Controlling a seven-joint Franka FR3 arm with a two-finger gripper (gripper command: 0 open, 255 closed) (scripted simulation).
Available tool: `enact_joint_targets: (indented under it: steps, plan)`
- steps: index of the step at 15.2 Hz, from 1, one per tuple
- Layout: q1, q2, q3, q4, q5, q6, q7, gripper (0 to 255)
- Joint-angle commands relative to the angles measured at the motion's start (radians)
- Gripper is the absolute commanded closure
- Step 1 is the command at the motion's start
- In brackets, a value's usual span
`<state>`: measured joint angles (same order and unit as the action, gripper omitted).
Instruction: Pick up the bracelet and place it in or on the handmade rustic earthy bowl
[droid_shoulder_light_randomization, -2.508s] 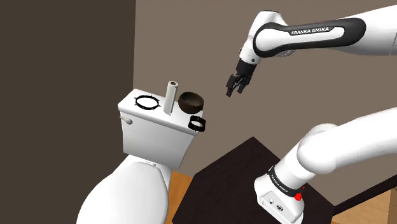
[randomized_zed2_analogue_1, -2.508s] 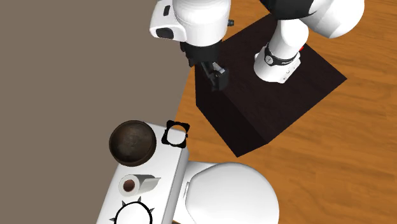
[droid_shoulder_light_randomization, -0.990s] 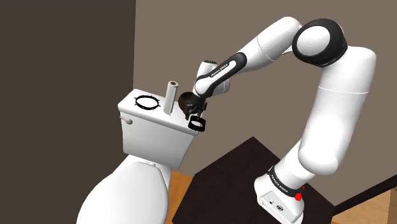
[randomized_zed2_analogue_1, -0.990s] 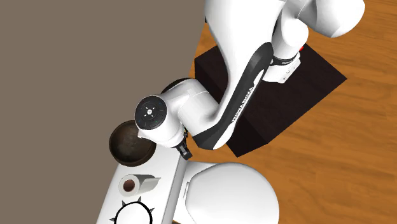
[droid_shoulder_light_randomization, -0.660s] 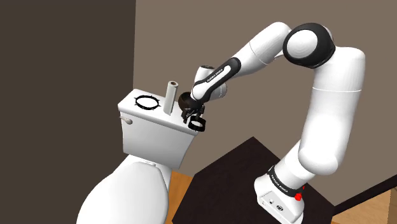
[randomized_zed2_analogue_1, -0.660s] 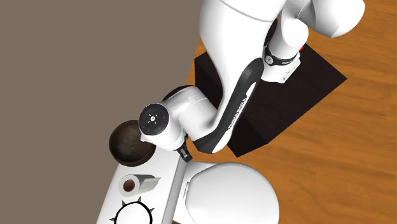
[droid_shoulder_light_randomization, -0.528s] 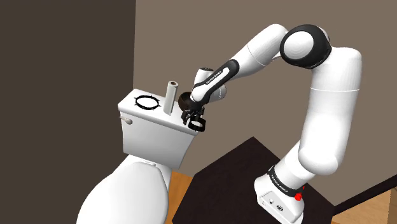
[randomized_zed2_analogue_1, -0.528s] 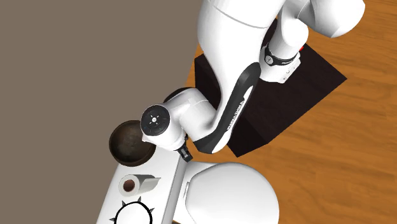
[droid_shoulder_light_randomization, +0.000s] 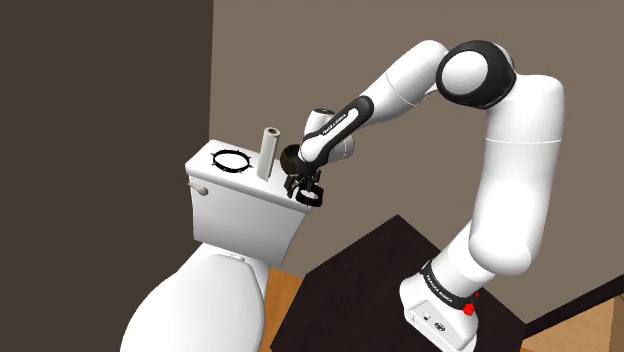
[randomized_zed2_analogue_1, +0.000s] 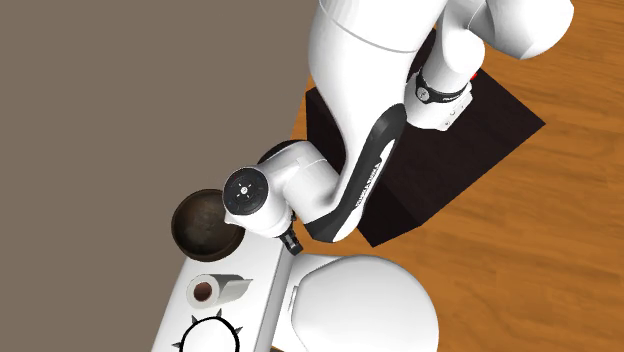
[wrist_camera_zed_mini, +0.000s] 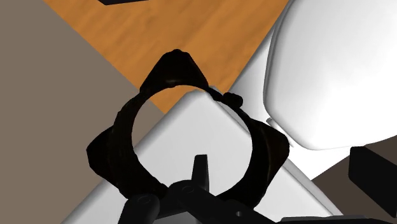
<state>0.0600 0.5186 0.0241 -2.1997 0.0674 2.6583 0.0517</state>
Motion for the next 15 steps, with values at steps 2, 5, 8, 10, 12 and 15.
enact_joint_targets:
  steps: [2, 5, 8, 10, 12, 15]
  plan:
    - [0.000, 0.000, 0.000, 0.000, 0.000, 0.000, 0.000, 255]
    - [0.000, 0.000, 0.000, 0.000, 0.000, 0.000, 0.000, 255]
    - [0.000, 0.000, 0.000, 0.000, 0.000, 0.000, 0.000, 255]
    - [0.000, 0.000, 0.000, 0.000, 0.000, 0.000, 0.000, 255]
    - [0.000, -0.026, -0.001, -0.007, -0.001, -0.019, 0.001, 255]
    - [0.001, -0.065, -0.001, -0.014, -0.002, -0.050, 0.003, 255]
